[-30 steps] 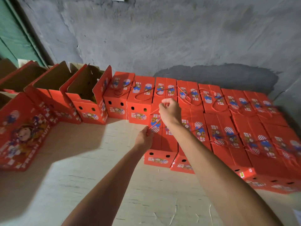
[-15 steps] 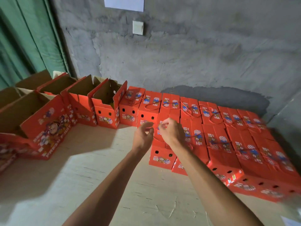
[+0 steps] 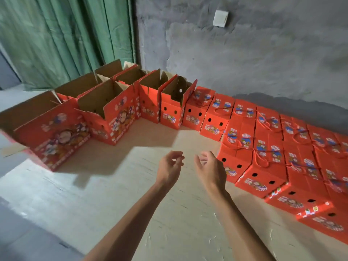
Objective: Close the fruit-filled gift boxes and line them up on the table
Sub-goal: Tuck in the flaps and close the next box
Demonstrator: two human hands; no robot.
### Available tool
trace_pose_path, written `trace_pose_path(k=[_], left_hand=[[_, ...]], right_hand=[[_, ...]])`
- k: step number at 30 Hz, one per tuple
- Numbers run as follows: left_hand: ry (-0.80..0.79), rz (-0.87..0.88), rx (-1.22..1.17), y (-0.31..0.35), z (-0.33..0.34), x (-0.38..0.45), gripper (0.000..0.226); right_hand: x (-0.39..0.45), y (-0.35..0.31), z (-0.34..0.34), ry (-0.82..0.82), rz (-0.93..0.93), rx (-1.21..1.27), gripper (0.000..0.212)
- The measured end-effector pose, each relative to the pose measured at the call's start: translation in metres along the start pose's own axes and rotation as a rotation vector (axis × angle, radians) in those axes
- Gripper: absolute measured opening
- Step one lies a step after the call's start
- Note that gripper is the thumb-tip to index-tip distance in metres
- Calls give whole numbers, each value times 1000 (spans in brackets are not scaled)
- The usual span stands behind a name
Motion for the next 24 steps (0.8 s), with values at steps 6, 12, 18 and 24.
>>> trace_pose_path(k=[6, 12, 18, 24], left_hand=[[142, -21, 22, -10, -57, -30, 26], [249, -3, 51, -2, -109, -51, 24], [367, 16, 71, -1, -160, -44, 22], [380, 63, 70, 9, -206, 2, 19]], right_hand=[[-25, -35, 22, -45, -54, 128, 41], [-35, -77, 45, -115, -100, 278, 41], [-29, -122, 70, -204, -149, 335, 48], [6, -174, 108, -233, -165, 338, 49]])
Point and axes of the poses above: each hand's wrist, its own x-axis towards the middle knuckle, its own z-axis out of the palm, y = z × x, the point moved 6 cm from there along x, towards the middle knuckle, and after that the axes turned 8 degrees about -z, right-handed, at the moved point
